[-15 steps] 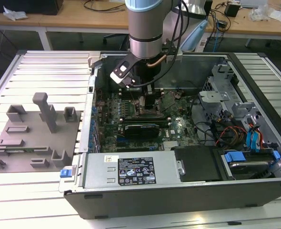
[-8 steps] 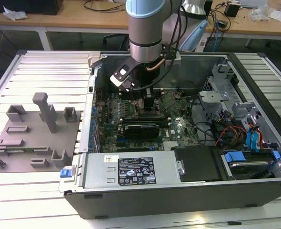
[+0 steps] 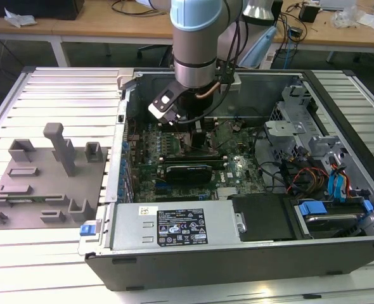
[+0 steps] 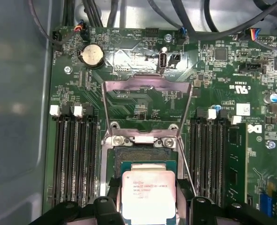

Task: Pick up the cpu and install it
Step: 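Place the cpu into insertion slot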

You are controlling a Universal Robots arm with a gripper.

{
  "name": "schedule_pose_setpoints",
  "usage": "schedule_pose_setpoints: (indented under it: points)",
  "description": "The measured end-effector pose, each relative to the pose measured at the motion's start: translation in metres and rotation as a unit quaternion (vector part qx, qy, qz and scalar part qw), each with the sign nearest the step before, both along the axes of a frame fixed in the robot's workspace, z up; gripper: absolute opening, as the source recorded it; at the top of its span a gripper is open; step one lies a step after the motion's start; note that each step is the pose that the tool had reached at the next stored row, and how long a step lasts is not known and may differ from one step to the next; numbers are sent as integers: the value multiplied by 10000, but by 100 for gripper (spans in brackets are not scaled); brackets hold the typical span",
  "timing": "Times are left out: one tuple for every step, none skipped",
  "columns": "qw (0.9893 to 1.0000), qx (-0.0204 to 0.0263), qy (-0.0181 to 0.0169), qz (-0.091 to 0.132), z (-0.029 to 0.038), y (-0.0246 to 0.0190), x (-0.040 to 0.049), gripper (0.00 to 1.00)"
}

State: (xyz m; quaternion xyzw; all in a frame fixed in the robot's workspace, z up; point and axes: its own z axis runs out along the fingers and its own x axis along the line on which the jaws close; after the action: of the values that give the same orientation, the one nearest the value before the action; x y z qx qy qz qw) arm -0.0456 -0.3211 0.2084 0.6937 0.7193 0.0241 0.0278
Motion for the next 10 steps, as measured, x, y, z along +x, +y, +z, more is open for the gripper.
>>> schedule_pose_setpoints:
  points:
    - [10000, 0, 3, 0, -24, 1, 5, 55]
    - [10000, 1, 4, -1, -34, 2, 10, 55]
    - [10000, 0, 4, -1, -37, 3, 14, 55]
    - [10000, 0, 4, -1, -45, 5, 32, 55]
    - [10000, 0, 4, -4, -54, 5, 48, 55]
    - [10000, 3, 4, -17, -67, 5, 54, 55]
    - [10000, 9, 4, -29, -76, 7, 55, 55]
    - [10000, 15, 4, -45, -85, 9, 55, 55]
    - [10000, 17, 4, -62, -90, 12, 55, 55]
    - [10000, 17, 5, -74, -93, 15, 55, 55]
